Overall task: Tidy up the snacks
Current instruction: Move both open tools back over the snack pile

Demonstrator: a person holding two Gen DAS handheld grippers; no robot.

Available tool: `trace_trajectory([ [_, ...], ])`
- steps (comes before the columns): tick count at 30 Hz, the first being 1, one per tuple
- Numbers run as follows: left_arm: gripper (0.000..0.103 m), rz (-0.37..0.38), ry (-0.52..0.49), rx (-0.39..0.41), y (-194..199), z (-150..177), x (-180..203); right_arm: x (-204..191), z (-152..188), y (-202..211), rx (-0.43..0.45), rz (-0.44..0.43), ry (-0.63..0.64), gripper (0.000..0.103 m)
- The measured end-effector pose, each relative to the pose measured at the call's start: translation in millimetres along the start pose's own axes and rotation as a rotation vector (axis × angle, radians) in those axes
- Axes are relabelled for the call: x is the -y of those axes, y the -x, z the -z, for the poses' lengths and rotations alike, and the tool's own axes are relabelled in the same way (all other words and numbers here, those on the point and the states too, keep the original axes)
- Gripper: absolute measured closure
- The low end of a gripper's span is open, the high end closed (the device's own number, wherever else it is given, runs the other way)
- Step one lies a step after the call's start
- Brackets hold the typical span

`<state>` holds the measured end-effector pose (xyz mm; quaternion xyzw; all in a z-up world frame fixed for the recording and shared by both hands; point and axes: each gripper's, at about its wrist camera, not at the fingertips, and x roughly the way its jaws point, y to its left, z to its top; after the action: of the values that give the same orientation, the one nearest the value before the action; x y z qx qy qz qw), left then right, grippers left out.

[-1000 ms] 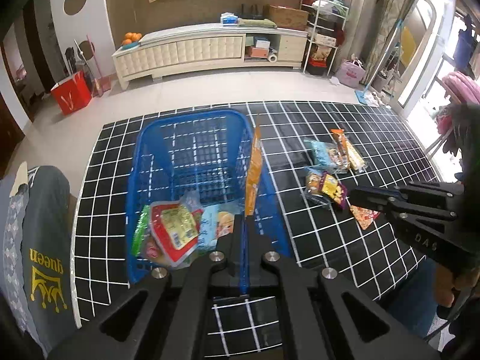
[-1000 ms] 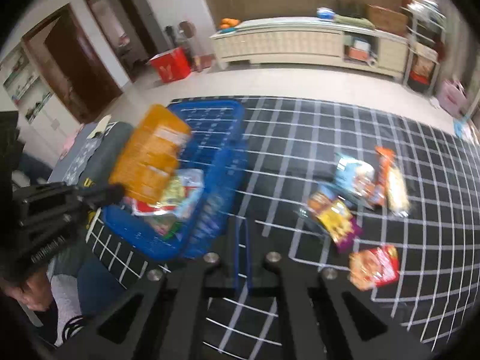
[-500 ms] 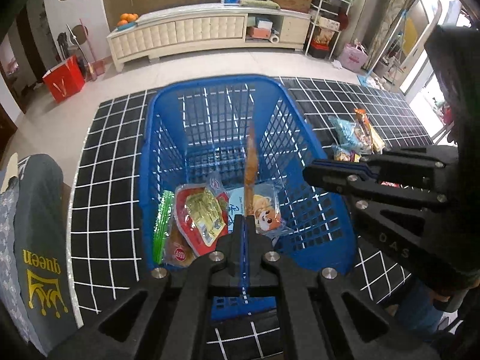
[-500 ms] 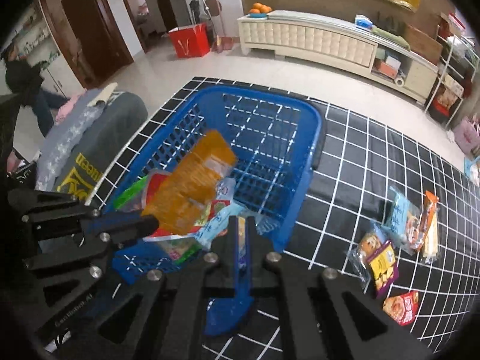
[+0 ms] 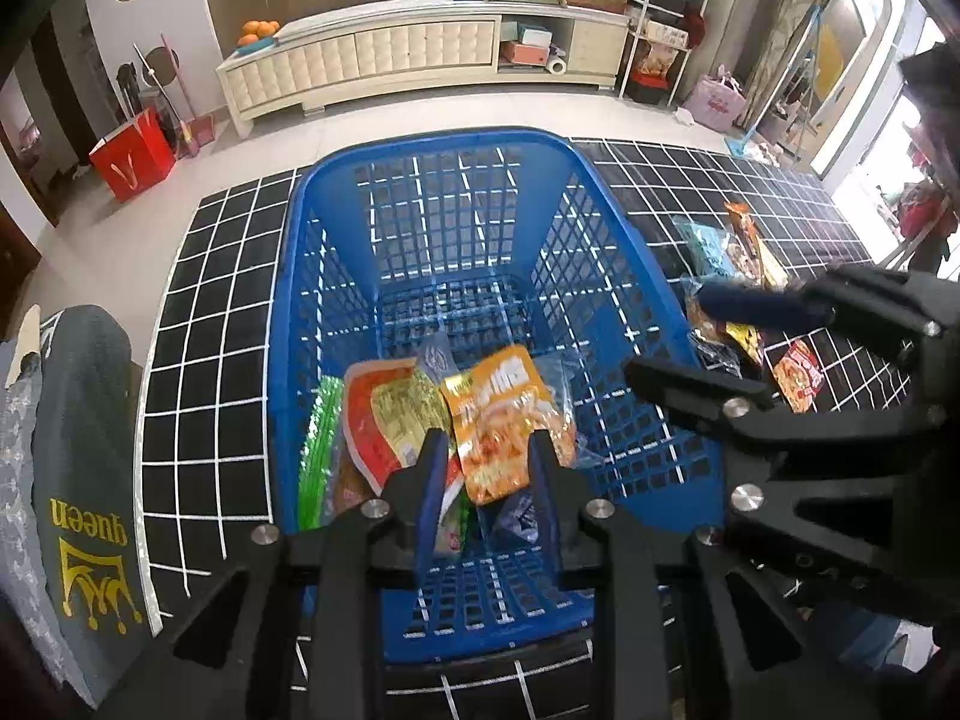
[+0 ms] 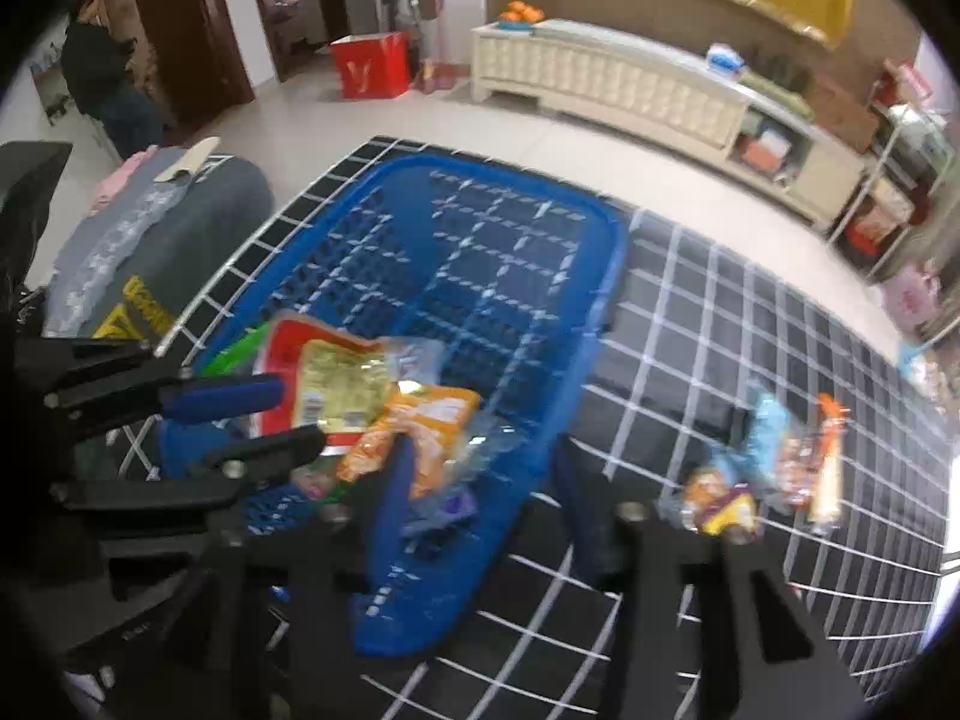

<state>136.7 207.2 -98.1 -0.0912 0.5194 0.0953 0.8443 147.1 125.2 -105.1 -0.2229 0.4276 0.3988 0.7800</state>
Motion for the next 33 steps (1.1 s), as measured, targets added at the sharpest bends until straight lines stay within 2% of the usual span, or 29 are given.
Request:
trace_trajectory([
  [3, 0.069, 0.024, 0.007, 0.004, 8.6, 1.9, 4.4, 13.8, 8.2, 16.6, 0.011, -0.014, -0.054, 0.034],
  [7, 0.061, 0.035, -0.019, 0.017, 21.3, 0.9, 23.2, 33.9, 22.6, 42.6, 0.035, 0.025, -0.084, 0.027],
  [14, 0.060, 0.045, -0.110, 0.036, 35.5, -5.3, 82.4, 79.1, 52.1, 85.0, 0.056, 0.107, -0.167, 0.025],
  [20, 0.054, 0.070, -0.165, 0.036, 39.3, -8.1, 133.4, 114.6, 82.6, 106.7, 0.064, 0.148, -0.228, 0.024],
  [25, 0.049, 0.081, -0.197, 0.023, 33.2, -7.6, 166.8, 139.9, 110.4, 104.2, 0.049, 0.132, -0.290, 0.024],
  [30, 0.047, 0.110, -0.155, -0.009, 13.5, -7.8, 185.8, 161.0, 127.3, 89.2, 0.010, 0.112, -0.310, 0.024],
  [33, 0.042, 0.096, -0.137, -0.042, -3.0, -7.2, 192.2, 171.4, 133.4, 76.5, -0.023, 0.086, -0.315, 0.023],
])
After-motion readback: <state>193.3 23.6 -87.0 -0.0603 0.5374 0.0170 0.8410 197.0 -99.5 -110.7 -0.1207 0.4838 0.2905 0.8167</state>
